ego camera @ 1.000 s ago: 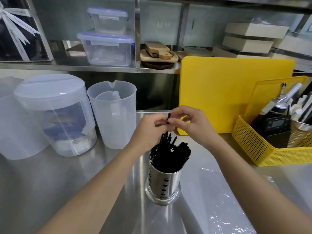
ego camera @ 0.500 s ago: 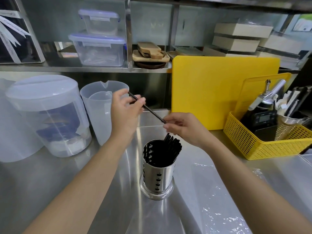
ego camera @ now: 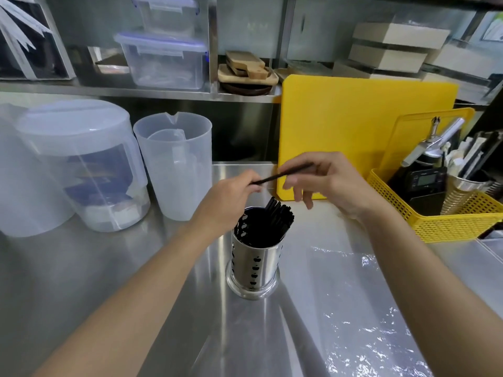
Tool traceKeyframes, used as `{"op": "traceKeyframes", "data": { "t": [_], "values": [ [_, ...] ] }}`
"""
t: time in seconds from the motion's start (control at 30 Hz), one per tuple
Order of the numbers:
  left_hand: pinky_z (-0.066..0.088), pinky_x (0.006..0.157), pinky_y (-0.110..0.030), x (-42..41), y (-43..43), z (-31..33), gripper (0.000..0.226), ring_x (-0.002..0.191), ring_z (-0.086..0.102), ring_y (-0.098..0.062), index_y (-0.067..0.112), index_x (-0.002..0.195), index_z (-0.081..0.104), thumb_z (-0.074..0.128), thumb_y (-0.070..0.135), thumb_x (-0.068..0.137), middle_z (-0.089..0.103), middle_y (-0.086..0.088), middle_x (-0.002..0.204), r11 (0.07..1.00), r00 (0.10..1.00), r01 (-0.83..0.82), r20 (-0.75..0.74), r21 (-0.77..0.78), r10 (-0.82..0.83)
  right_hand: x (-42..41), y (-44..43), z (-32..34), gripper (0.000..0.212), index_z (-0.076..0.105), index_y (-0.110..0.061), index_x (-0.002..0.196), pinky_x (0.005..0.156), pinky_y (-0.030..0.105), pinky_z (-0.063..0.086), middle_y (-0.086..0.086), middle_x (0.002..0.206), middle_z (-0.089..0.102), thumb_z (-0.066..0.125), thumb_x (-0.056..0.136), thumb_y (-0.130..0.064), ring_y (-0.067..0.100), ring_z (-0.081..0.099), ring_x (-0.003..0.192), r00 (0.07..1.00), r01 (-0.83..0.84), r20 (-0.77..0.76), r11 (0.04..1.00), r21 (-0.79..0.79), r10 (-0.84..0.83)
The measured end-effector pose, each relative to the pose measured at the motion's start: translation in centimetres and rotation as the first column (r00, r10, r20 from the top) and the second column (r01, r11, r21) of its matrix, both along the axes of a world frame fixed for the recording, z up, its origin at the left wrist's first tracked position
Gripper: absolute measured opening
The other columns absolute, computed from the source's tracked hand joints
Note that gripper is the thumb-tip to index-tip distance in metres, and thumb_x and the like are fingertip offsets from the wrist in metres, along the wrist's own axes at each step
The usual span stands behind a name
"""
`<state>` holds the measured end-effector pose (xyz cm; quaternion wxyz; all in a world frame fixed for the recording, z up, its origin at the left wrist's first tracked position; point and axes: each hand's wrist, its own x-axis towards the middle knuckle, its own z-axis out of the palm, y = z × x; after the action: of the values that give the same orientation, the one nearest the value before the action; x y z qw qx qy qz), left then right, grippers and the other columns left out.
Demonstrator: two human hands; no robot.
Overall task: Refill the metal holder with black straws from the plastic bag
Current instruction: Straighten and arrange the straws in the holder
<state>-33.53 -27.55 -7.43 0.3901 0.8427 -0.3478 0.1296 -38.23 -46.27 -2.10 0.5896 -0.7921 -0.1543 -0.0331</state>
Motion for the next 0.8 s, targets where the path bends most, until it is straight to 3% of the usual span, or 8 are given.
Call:
{"op": "traceKeyframes", "data": {
  "t": [0.1, 0.27, 0.33, 0.43, 0.53, 0.63, 0.73, 0.8],
  "values": [
    [0.05, 0.074, -0.041, -0.6, -0.4, 0.2, 0.011, 0.083, 0.064, -0.025, 0.014, 0.093, 0.053, 0.044, 0.019, 0.095, 0.069, -0.012, 0.094, 0.991, 0.995, 0.002, -0.097, -0.133, -0.015, -0.5, 0.1, 0.8, 0.01, 0.069, -0.012, 0.084, 0.041, 0.025, 0.044, -0.001, 0.063, 0.067, 0.061, 0.082, -0.007, 0.016, 0.057, 0.051, 0.989, 0.031, 0.137, 0.991, 0.127, -0.048],
    [0.051, 0.08, -0.045, -1.4, -1.5, 0.0, 0.018, 0.079, 0.064, -0.026, 0.026, 0.075, 0.049, 0.058, 0.017, 0.088, 0.068, -0.012, 0.082, 0.959, 0.947, -0.004, -0.308, -0.282, -0.087, -0.6, 1.4, 1.0, 0.011, 0.065, -0.024, 0.085, 0.045, 0.017, 0.04, -0.004, 0.066, 0.063, 0.066, 0.08, -0.015, 0.002, 0.051, 0.052, 0.958, 0.12, 0.268, 0.991, -0.055, -0.101],
    [0.052, 0.079, -0.044, -1.5, -1.7, -0.9, 0.022, 0.076, 0.064, -0.028, 0.024, 0.073, 0.048, 0.061, 0.011, 0.084, 0.066, -0.01, 0.077, 0.947, 0.896, -0.051, -0.433, -0.317, -0.096, -0.4, 1.6, 0.2, 0.006, 0.065, -0.016, 0.079, 0.046, 0.011, 0.037, 0.0, 0.063, 0.059, 0.066, 0.081, -0.01, -0.001, 0.048, 0.049, 0.96, 0.184, 0.237, 0.975, -0.126, -0.151],
    [0.048, 0.071, -0.03, -1.3, -1.3, -2.7, 0.025, 0.073, 0.061, -0.021, 0.022, 0.086, 0.046, 0.061, 0.001, 0.082, 0.066, -0.005, 0.083, 0.976, 0.863, -0.076, -0.505, -0.205, -0.039, -0.1, 0.9, -1.9, 0.008, 0.064, 0.0, 0.079, 0.042, 0.014, 0.035, 0.004, 0.058, 0.056, 0.066, 0.081, -0.007, 0.001, 0.044, 0.042, 0.971, 0.235, 0.077, 0.958, -0.162, -0.225],
    [0.046, 0.073, -0.024, -1.3, -0.9, -3.9, 0.034, 0.082, 0.062, -0.023, 0.024, 0.099, 0.044, 0.061, 0.0, 0.081, 0.066, -0.006, 0.091, 0.987, 0.848, -0.064, -0.53, -0.144, -0.022, -0.3, 0.1, -4.0, 0.007, 0.064, -0.002, 0.077, 0.043, 0.026, 0.035, 0.004, 0.057, 0.058, 0.067, 0.081, -0.007, 0.008, 0.045, 0.041, 0.968, 0.238, -0.032, 0.949, -0.208, -0.25],
    [0.046, 0.074, -0.019, -1.2, -0.9, -3.9, 0.029, 0.083, 0.061, -0.011, 0.027, 0.1, 0.048, 0.066, 0.014, 0.081, 0.063, 0.006, 0.088, 0.979, 0.863, -0.082, -0.505, -0.185, -0.023, -0.7, -0.5, -5.9, 0.011, 0.062, -0.004, 0.073, 0.04, 0.026, 0.035, 0.002, 0.052, 0.059, 0.069, 0.079, -0.01, 0.01, 0.047, 0.04, 0.96, 0.246, -0.088, 0.952, -0.18, -0.265],
    [0.043, 0.071, -0.008, -1.0, -1.0, -3.6, 0.02, 0.076, 0.059, 0.008, 0.033, 0.092, 0.055, 0.066, 0.02, 0.081, 0.065, 0.014, 0.082, 0.978, 0.885, -0.042, -0.462, -0.205, -0.059, -1.3, -0.9, -7.3, 0.016, 0.061, -0.008, 0.068, 0.037, 0.023, 0.036, -0.002, 0.047, 0.058, 0.073, 0.076, -0.017, 0.011, 0.047, 0.039, 0.953, 0.25, -0.134, 0.956, -0.151, -0.27],
    [0.045, 0.071, -0.013, -1.0, -1.1, -3.9, 0.018, 0.073, 0.059, 0.004, 0.032, 0.084, 0.059, 0.065, 0.015, 0.081, 0.066, 0.012, 0.077, 0.987, 0.898, -0.037, -0.439, -0.159, -0.037, -1.6, -0.8, -8.2, 0.02, 0.06, -0.014, 0.064, 0.035, 0.022, 0.036, -0.002, 0.045, 0.058, 0.076, 0.072, -0.023, 0.011, 0.047, 0.037, 0.944, 0.269, -0.152, 0.95, -0.158, -0.292]
  ]
}}
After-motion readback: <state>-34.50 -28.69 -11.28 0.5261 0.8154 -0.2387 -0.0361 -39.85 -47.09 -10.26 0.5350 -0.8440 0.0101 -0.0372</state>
